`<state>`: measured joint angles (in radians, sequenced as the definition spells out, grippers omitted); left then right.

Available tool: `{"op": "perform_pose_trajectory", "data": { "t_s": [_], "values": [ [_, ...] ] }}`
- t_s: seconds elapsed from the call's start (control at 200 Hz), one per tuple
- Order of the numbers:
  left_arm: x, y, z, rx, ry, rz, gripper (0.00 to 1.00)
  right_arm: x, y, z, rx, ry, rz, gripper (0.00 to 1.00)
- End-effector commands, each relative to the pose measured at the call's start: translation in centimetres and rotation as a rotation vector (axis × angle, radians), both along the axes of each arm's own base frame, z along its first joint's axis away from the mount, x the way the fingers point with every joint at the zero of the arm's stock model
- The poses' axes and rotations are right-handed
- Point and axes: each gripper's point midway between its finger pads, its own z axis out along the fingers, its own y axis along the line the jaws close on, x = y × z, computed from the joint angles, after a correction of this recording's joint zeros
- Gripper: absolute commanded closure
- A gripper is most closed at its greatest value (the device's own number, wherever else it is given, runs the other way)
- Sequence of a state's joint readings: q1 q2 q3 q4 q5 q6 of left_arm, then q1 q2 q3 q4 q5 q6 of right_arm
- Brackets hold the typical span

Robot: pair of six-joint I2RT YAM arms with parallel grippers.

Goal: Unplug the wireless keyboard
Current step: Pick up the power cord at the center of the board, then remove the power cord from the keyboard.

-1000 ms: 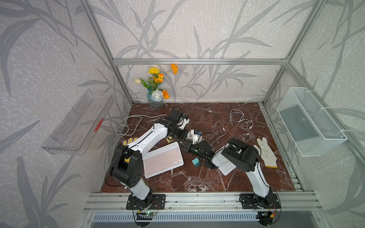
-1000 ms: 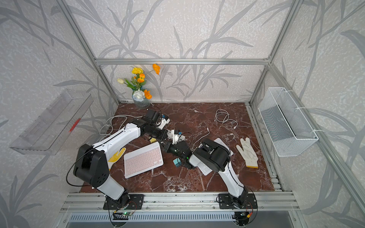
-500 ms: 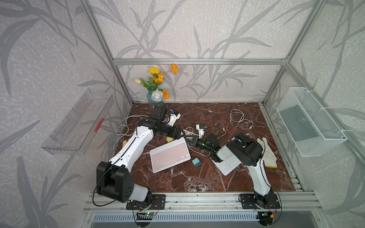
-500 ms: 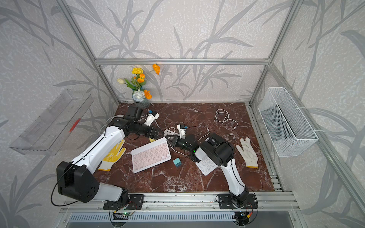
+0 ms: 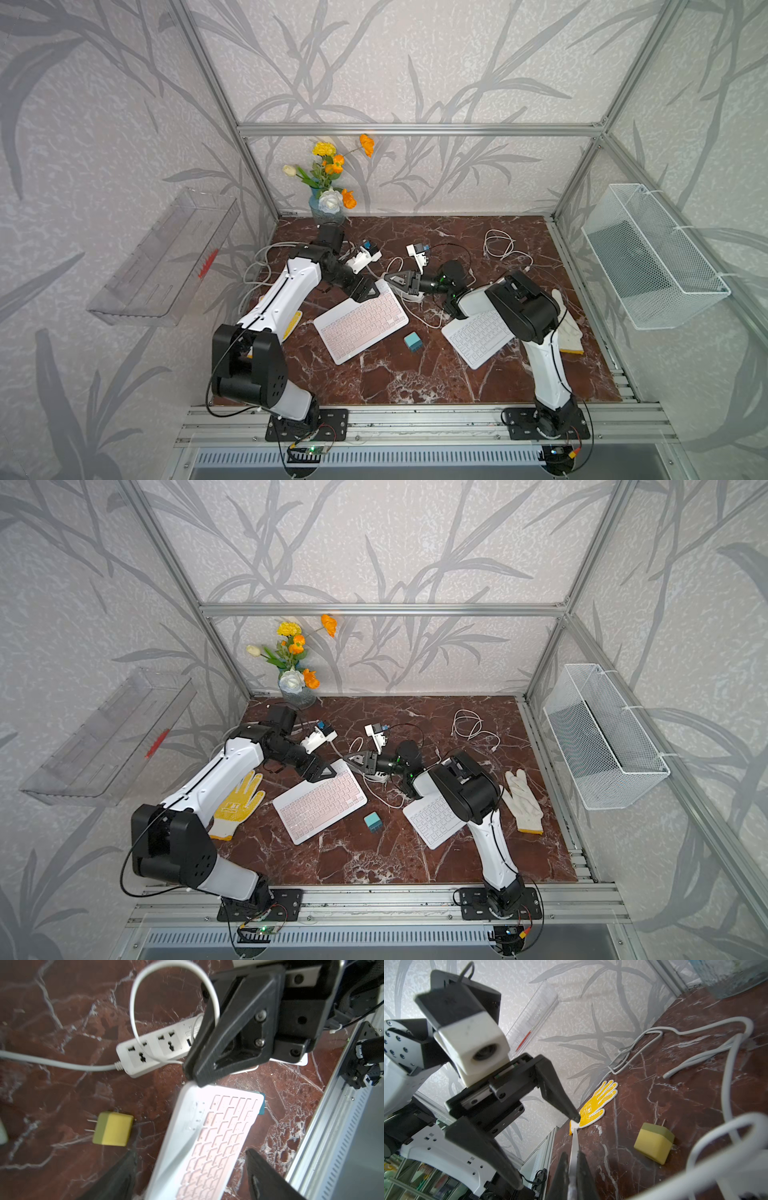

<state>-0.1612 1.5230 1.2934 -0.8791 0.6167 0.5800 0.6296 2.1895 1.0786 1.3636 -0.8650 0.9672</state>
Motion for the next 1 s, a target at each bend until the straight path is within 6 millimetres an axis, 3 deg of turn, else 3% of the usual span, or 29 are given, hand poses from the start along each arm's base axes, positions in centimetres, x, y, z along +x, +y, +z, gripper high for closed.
{"op": "perform_pose_trajectory", "data": {
  "t_s": [0.0, 0.23, 0.48, 0.68, 0.72, 0.755, 0.78, 0.995],
  "values": [
    [1.3, -0.5, 1.9, -0.041, -0.118, -0.143, 0.19, -1.6, 0.2, 2.7, 0.040, -0.106, 0.092, 1.00],
    [1.1, -2.6, 1.9, -0.219, -0.013, -0.231, 0.25, -1.9, 0.3, 4.0, 0.054, -0.133, 0.120, 1.00],
    [-0.1, -3.2, 1.1, -0.294, 0.082, -0.218, 0.34, -1.2, 0.6, 5.5, 0.080, -0.154, 0.105, 1.00],
    [-0.3, -3.4, 0.0, -0.316, 0.168, -0.200, 0.55, 0.2, 0.8, 6.4, 0.101, -0.152, 0.081, 1.00],
    [-0.2, -3.5, -0.1, -0.321, 0.180, -0.197, 0.69, 0.4, 0.8, 6.5, 0.105, -0.153, 0.072, 1.00],
    [-0.2, -3.4, -0.1, -0.322, 0.186, -0.191, 0.90, 0.6, 0.7, 6.6, 0.106, -0.154, 0.069, 1.00],
    [-0.1, -3.4, -0.1, -0.322, 0.187, -0.191, 0.97, 0.8, 0.6, 6.7, 0.107, -0.154, 0.065, 1.00],
    [-0.1, -3.6, 0.4, -0.371, 0.191, -0.192, 0.98, 1.6, 0.3, 6.9, 0.111, -0.159, 0.063, 1.00]
  ]
}}
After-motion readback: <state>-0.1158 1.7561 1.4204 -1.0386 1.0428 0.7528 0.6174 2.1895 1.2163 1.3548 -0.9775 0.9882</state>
